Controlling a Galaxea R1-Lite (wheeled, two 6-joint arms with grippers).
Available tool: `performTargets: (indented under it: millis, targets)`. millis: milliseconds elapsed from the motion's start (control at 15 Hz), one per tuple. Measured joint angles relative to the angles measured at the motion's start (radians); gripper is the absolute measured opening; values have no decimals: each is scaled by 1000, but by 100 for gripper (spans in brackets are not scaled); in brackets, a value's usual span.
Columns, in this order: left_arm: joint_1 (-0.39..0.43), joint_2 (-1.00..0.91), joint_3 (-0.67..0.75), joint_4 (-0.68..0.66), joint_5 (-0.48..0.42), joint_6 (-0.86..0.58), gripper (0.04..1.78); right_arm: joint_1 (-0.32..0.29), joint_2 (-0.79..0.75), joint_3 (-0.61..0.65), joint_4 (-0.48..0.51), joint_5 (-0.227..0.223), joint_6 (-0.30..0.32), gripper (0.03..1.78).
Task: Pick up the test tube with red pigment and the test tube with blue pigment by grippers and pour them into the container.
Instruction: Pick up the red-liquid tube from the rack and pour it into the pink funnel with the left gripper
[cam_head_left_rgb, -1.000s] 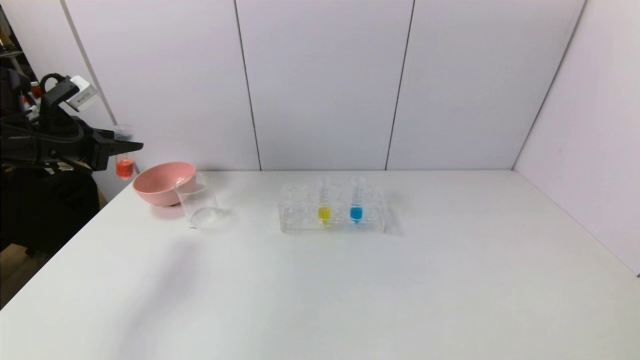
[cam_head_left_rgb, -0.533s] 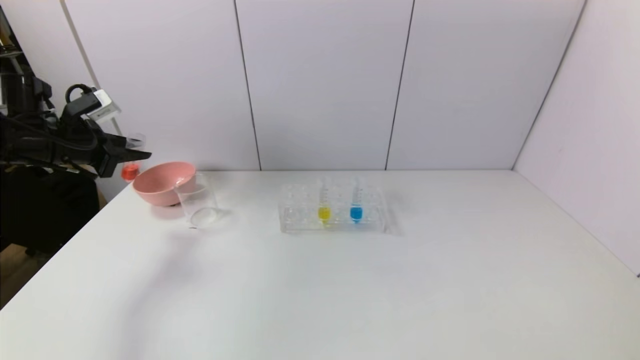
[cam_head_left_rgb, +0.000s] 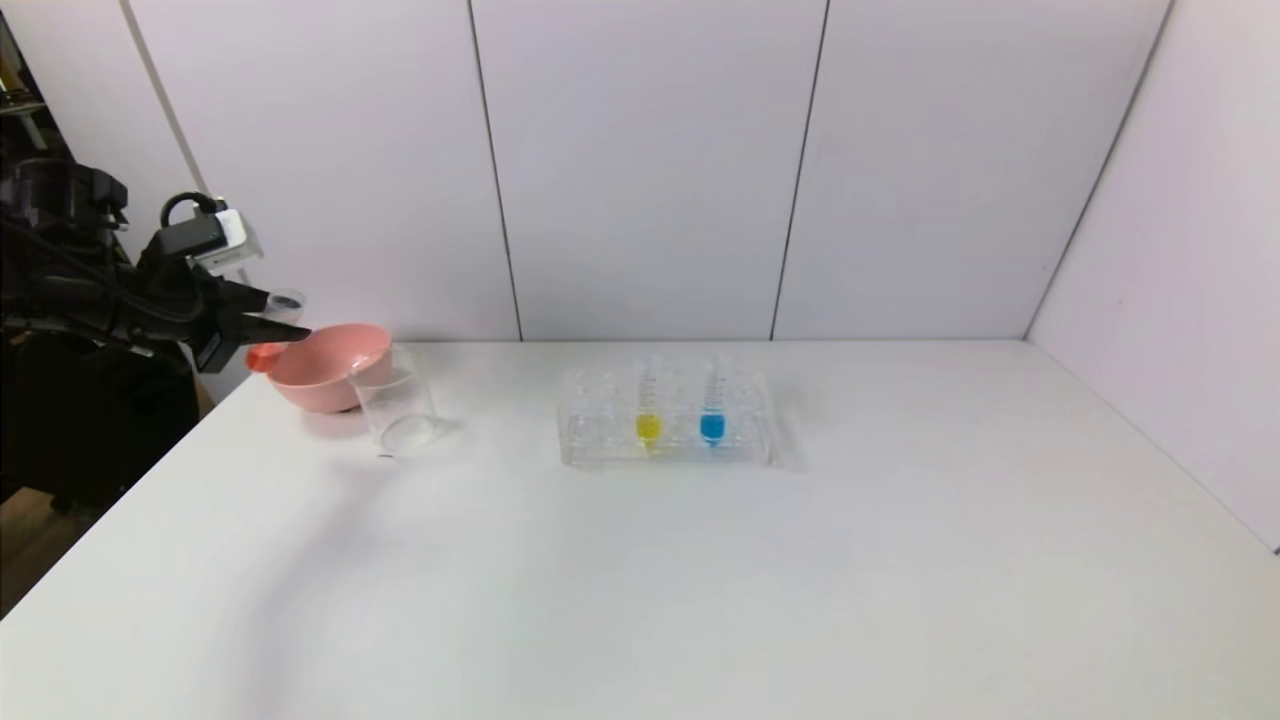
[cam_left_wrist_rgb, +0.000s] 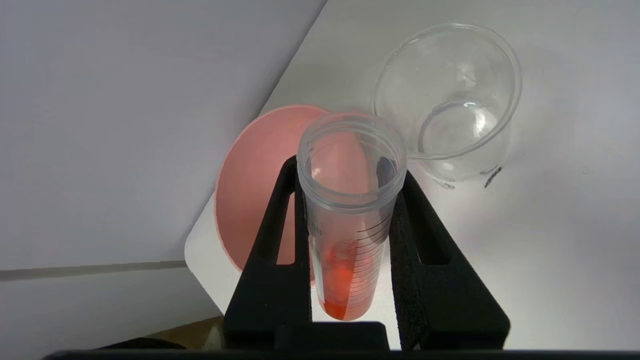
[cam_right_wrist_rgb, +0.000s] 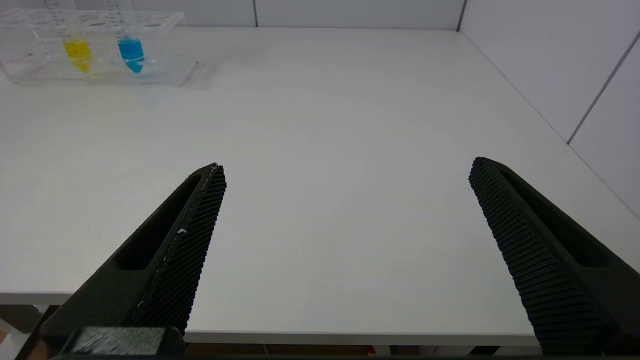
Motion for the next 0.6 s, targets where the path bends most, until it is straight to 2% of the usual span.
performTargets:
  millis: [333,600]
  targets:
    - [-1,32,-121,224,8,199,46,0,0,0,0,0,0,177]
    - [-13,55,-179,288,27,251,46,0,0,0,0,0,0,177]
